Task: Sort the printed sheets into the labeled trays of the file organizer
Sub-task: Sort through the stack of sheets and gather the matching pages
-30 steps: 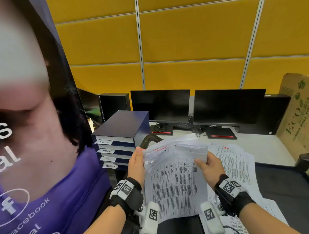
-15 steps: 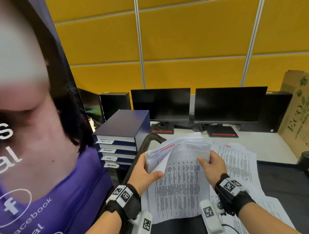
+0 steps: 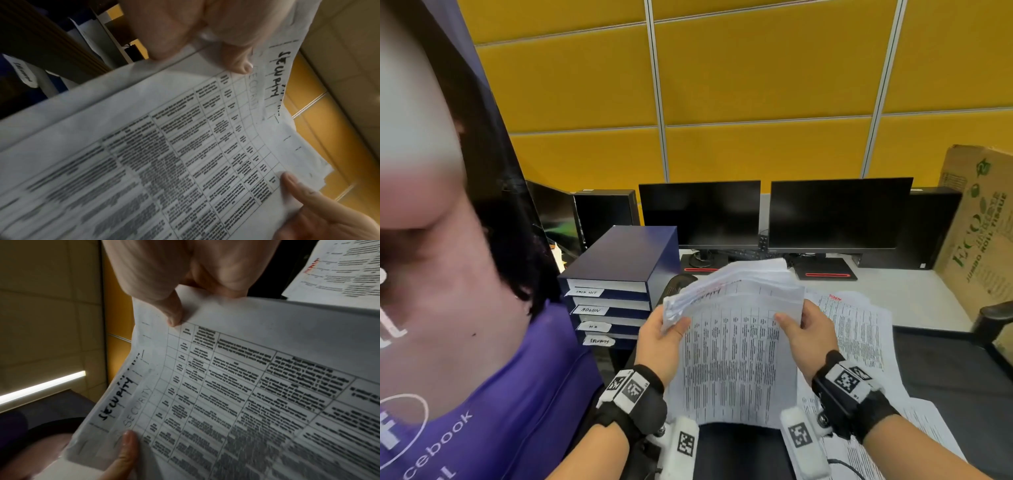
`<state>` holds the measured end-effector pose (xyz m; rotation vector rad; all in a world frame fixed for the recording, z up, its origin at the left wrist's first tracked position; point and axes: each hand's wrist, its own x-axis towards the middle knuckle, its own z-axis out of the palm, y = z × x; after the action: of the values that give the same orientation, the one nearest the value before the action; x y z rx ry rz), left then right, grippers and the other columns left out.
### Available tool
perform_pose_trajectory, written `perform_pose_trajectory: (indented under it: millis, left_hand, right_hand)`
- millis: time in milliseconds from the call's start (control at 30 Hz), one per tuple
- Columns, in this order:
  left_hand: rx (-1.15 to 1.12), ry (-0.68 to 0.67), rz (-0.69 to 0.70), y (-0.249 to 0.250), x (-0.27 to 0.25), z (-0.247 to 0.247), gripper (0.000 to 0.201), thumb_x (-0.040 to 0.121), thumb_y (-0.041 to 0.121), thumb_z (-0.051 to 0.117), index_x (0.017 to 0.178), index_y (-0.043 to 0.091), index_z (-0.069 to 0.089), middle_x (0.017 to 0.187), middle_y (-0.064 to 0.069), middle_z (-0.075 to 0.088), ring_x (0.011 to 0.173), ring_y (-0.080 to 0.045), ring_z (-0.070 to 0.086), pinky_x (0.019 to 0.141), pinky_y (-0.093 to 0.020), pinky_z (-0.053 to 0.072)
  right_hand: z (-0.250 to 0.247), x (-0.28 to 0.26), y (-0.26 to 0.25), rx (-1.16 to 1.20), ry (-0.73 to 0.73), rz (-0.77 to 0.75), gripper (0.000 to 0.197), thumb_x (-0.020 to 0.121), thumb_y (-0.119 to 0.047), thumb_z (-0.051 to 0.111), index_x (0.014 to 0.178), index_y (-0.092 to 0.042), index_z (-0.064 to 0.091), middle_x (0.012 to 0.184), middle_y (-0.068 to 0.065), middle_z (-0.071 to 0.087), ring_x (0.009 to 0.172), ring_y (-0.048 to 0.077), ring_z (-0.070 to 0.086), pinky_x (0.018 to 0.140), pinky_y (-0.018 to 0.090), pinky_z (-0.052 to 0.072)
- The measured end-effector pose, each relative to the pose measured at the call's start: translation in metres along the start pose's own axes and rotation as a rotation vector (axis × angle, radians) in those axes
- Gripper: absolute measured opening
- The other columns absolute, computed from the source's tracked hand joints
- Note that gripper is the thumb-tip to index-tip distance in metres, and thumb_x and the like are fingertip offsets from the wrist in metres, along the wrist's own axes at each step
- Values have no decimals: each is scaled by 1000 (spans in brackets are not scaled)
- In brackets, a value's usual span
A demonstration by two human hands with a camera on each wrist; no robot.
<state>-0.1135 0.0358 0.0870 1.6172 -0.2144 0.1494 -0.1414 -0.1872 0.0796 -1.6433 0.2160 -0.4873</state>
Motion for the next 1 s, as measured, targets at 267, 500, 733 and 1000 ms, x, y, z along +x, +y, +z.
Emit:
perform_pose_trajectory:
  millis: [267, 500, 733, 1000]
  left_hand:
    - [41, 15, -61, -22, -2, -2, 34, 73, 8, 79, 100, 23, 64, 95, 0, 71, 89, -14, 68, 74, -24, 54]
    - [4, -44, -127, -22, -12, -2, 33, 82, 0, 68, 97, 29, 66, 98, 6, 71, 96, -11, 65, 86, -27, 50]
    - [-104, 166, -13, -1, -7, 11, 22, 87, 10, 65, 97, 29, 64, 94, 5, 71, 87, -9, 66, 75, -28, 51]
    - [64, 125, -32, -30, -15, 21, 39, 75, 15, 78, 102, 15, 49, 88, -1, 64, 76, -14, 62, 66, -20, 49]
  right_hand:
    - [-10, -11, 12, 64, -127, 127, 71, 81, 15, 56, 133, -24, 28, 111, 4, 58, 93, 17, 63, 71, 28, 54]
    - [-16, -14, 13, -62, -227, 84, 52, 82, 9, 58, 120, -25, 48, 108, -1, 63, 101, 17, 62, 71, 20, 52]
    - [-2, -20, -26, -36, -153, -127, 42, 90, 6, 49, 100, -35, 49, 99, -18, 59, 81, -15, 61, 63, 7, 51]
    - [-3, -34, -14, -99, -156, 68, 73, 86, 8, 51, 144, -26, 22, 98, -5, 52, 80, 28, 63, 71, 44, 55]
